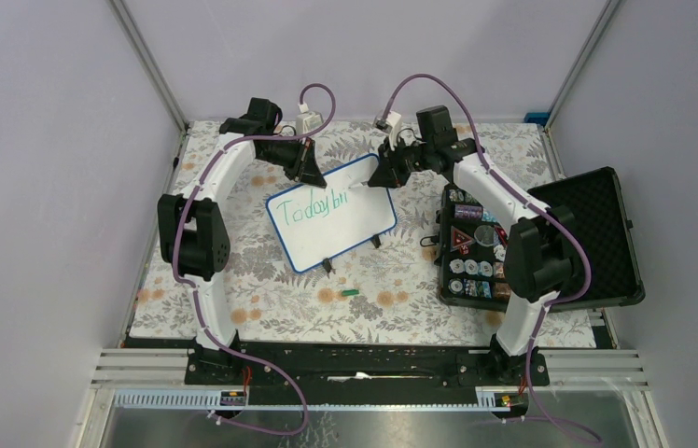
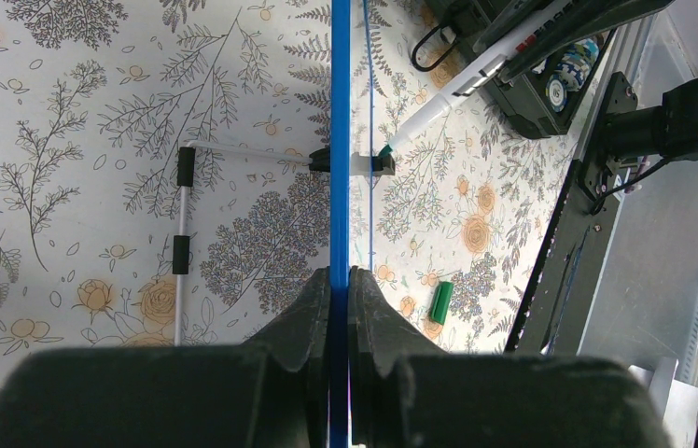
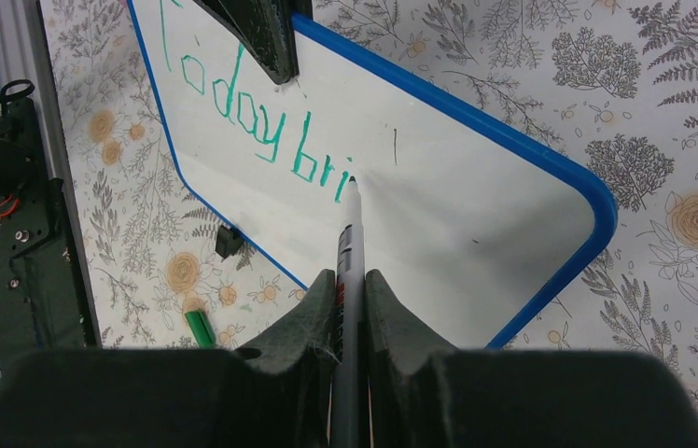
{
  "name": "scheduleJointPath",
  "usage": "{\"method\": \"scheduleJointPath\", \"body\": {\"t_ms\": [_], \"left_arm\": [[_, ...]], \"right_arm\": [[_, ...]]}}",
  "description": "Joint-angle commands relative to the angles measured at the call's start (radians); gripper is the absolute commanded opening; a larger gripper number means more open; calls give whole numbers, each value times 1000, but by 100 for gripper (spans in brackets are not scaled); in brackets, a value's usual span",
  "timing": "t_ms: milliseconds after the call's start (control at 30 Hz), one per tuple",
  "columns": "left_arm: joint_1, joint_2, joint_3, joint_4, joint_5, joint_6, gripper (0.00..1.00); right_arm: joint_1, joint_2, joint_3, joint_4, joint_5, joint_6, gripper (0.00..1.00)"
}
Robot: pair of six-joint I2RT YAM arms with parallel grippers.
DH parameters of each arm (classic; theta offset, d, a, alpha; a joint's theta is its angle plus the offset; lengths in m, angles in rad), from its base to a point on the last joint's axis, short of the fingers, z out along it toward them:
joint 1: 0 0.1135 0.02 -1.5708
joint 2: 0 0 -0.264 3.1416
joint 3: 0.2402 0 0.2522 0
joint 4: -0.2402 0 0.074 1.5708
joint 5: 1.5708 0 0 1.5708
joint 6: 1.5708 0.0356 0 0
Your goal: Write a sentence on the whiteboard
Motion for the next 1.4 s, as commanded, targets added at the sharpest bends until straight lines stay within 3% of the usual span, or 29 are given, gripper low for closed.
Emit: {"method": "scheduleJointPath", "body": {"t_ms": [0,1367], "left_arm": [[-40,40,-19,-34,-111,57,0],[-40,35,-23,-34,-127,59,0]], "right_arm": [[14,12,47,15,15,-4,0],[23,25,12,15,38,-21,0]]}}
